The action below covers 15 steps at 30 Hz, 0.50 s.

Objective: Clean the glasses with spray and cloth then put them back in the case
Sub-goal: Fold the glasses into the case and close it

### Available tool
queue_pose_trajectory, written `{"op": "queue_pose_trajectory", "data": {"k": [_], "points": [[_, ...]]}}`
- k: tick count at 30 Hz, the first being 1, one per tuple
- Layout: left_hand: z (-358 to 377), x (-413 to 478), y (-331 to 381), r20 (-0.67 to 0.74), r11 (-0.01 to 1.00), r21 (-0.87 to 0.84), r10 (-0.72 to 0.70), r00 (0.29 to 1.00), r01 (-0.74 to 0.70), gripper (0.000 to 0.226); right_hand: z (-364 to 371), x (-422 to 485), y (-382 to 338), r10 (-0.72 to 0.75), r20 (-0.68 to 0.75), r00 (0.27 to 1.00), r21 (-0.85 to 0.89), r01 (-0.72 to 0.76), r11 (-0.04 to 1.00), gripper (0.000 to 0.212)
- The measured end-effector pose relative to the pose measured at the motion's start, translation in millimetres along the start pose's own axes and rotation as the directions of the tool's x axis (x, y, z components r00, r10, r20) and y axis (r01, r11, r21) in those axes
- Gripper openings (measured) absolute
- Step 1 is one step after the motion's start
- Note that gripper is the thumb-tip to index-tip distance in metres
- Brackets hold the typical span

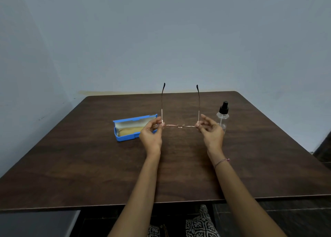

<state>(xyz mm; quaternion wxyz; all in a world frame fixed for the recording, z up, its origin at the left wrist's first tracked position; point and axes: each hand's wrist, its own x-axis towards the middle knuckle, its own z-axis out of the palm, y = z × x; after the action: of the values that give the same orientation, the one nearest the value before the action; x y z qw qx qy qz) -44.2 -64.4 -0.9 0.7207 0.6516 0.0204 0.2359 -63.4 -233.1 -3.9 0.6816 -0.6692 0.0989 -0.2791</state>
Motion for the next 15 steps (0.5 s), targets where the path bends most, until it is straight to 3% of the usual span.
{"op": "queue_pose_trajectory", "data": {"k": [6, 12, 15], "points": [[0.3, 0.1, -1.0, 0.013, 0.999, -0.01, -0.053, 0.999, 0.053, 0.022, -2.0, 1.8, 2.1, 0.029, 0.024, 0.999, 0.003, -0.029, 1.0, 0.03], [0.5, -2.1, 1.9, 0.018, 0.998, 0.023, -0.057, 0.998, 0.056, 0.025, -0.5, 2.0, 1.8, -0.133, 0.056, 0.99, -0.276, 0.143, 0.95, 0.02], [0.7, -1.7, 2.5, 0.019, 0.998, 0.043, -0.046, 0.999, 0.045, 0.025, -0.3, 1.1, -0.4, -0.189, 0.068, 0.98, -0.313, 0.201, 0.928, 0.018]]}}
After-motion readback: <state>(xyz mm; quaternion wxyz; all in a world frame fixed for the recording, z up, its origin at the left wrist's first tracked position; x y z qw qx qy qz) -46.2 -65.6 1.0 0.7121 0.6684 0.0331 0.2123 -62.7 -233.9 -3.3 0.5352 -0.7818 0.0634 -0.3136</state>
